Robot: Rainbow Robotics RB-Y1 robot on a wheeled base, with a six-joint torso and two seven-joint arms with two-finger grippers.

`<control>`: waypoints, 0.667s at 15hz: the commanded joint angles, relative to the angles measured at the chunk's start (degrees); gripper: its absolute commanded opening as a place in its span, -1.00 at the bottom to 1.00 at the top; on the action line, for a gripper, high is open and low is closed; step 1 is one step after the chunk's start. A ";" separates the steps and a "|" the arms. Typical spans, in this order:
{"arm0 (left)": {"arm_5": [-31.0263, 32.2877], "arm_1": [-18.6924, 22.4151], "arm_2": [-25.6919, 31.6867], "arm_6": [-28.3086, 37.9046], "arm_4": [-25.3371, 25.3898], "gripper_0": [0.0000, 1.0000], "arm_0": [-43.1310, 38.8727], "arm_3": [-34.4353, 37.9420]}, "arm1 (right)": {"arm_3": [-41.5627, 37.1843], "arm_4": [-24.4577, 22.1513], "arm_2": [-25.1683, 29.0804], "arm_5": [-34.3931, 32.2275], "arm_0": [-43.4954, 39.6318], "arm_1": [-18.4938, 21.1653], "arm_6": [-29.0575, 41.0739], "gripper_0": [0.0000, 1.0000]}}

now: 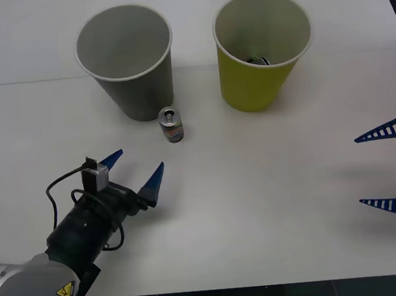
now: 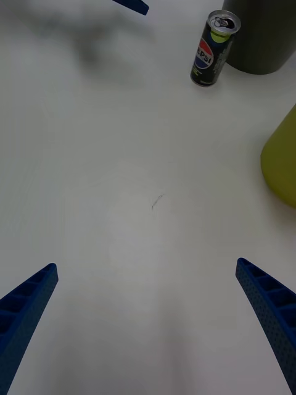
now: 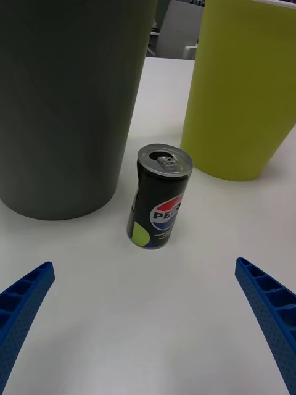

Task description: Put the can into the green bin and the plastic bottle into the gray bin

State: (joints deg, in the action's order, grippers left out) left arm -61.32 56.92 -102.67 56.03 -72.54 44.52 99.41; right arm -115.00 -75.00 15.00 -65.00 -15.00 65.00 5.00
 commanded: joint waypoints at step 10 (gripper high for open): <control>-0.91 -17.11 -0.25 -0.22 10.67 1.00 5.66 -16.09 | 0.00 0.00 0.00 0.00 0.00 0.00 0.00 1.00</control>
State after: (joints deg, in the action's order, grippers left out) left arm -62.27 40.58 -102.93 55.83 -62.52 49.79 84.07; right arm -115.00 -75.00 15.00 -65.00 -15.00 65.00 5.00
